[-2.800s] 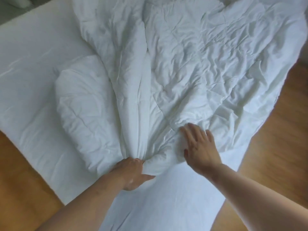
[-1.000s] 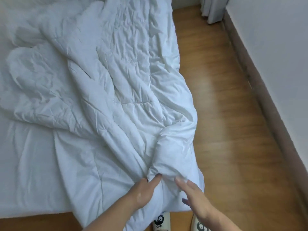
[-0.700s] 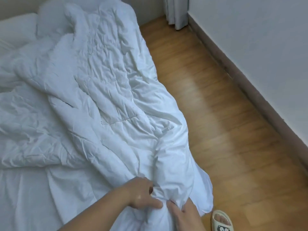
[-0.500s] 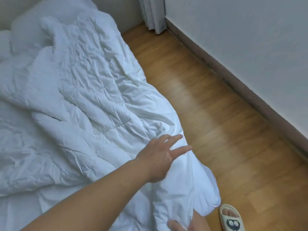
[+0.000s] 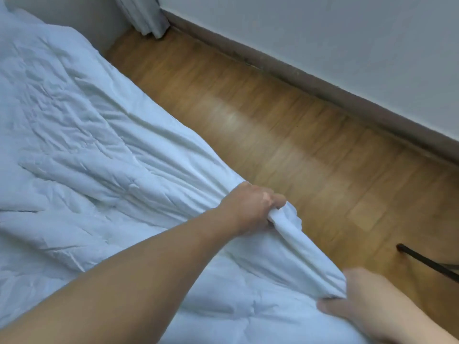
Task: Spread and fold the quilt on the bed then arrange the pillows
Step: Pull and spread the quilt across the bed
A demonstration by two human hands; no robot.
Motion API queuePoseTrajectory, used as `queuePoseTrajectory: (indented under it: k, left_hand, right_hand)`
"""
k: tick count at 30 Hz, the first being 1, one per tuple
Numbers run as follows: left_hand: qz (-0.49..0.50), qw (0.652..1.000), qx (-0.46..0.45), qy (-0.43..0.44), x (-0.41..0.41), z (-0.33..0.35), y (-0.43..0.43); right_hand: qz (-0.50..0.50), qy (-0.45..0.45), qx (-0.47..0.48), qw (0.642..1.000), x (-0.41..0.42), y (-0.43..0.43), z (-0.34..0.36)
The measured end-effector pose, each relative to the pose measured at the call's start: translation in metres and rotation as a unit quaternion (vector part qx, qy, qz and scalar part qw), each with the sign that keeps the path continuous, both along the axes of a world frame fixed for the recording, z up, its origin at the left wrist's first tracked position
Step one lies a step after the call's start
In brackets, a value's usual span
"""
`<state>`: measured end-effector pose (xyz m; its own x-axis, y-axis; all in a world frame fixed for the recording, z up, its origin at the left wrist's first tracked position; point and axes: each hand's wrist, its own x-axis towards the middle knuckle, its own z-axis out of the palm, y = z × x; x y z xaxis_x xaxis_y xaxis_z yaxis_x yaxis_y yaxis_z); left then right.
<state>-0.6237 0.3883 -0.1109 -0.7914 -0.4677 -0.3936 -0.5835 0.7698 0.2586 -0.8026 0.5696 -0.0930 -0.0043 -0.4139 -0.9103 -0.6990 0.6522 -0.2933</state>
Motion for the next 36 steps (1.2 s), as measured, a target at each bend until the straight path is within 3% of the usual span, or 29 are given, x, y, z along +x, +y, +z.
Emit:
queuePoseTrajectory:
  k: [2,3,6,8,11,15,18,20,23,26,30,33,36]
  left_hand:
    - [0.026,0.996,-0.085,0.03,-0.006,-0.022,0.002]
    - [0.057,0.99,-0.126,0.016,-0.006,-0.035,0.005]
    - [0.174,0.973,-0.151,-0.005,-0.005,-0.05,0.02]
    - [0.213,0.971,-0.104,0.024,0.005,-0.046,0.038]
    - [0.212,0.973,-0.082,0.031,0.048,-0.033,0.078]
    - [0.284,0.955,-0.089,0.01,0.122,-0.017,0.136]
    - [0.353,0.931,-0.096,-0.003,0.172,-0.002,0.18]
    - [0.347,0.932,-0.092,-0.051,0.203,0.001,0.206]
    - [0.319,0.936,-0.027,-0.147,0.235,-0.008,0.238]
    - [0.347,0.919,0.024,-0.185,0.246,-0.016,0.249]
    - [0.315,0.921,0.026,-0.228,0.278,-0.022,0.253]
    - [0.329,0.913,-0.02,-0.24,0.324,-0.022,0.254]
    - [0.341,0.897,-0.032,-0.279,0.381,-0.018,0.248]
  right_hand:
    - [-0.068,-0.002,-0.049,0.996,-0.017,0.005,-0.019]
    - [-0.144,-0.051,-0.067,0.986,-0.018,0.011,-0.025]
    - [-0.365,-0.261,-0.119,0.886,-0.002,0.032,-0.05]
    - [-0.394,-0.317,-0.137,0.851,0.012,0.052,-0.062]
    - [-0.296,-0.306,-0.17,0.889,0.033,0.08,-0.075]
    - [-0.146,-0.157,-0.21,0.954,0.044,0.093,-0.067]
    - [-0.01,-0.081,-0.177,0.981,0.015,0.091,-0.062]
    - [0.048,0.017,-0.154,0.987,-0.014,0.079,-0.065]
    - [0.078,0.132,-0.153,0.976,-0.03,0.051,-0.07]
    - [0.063,0.161,-0.154,0.973,-0.008,0.035,-0.072]
    - [0.03,0.199,-0.28,0.939,0.037,0.051,-0.072]
    - [0.072,0.133,-0.445,0.882,0.102,0.065,-0.051]
    - [0.146,-0.007,-0.455,0.879,0.189,0.084,-0.034]
